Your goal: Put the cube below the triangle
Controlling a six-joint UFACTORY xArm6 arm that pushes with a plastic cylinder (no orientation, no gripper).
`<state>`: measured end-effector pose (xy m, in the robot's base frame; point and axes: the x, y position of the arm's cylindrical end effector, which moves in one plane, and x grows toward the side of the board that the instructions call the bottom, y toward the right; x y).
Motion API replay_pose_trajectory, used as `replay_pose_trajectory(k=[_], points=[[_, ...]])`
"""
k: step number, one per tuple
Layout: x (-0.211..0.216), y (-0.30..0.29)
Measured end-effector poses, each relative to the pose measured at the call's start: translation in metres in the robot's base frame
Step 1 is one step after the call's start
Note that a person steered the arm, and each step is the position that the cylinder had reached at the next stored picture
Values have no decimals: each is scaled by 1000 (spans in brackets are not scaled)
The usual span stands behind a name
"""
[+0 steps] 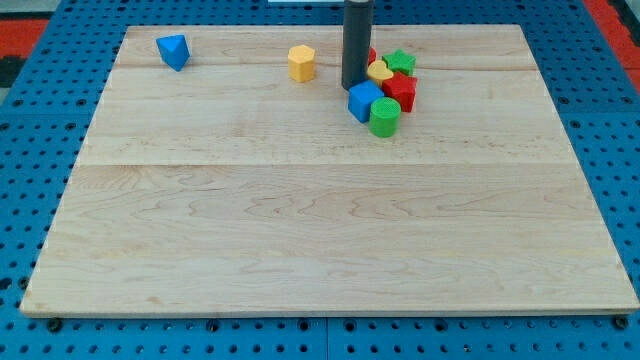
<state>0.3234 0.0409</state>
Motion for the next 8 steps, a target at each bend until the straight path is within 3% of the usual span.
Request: replay_pose_trajectory(k=[2, 4, 5, 6, 7, 8], points=[[35, 65], [88, 91], [125, 140], [118, 92], [86, -9], [67, -50]])
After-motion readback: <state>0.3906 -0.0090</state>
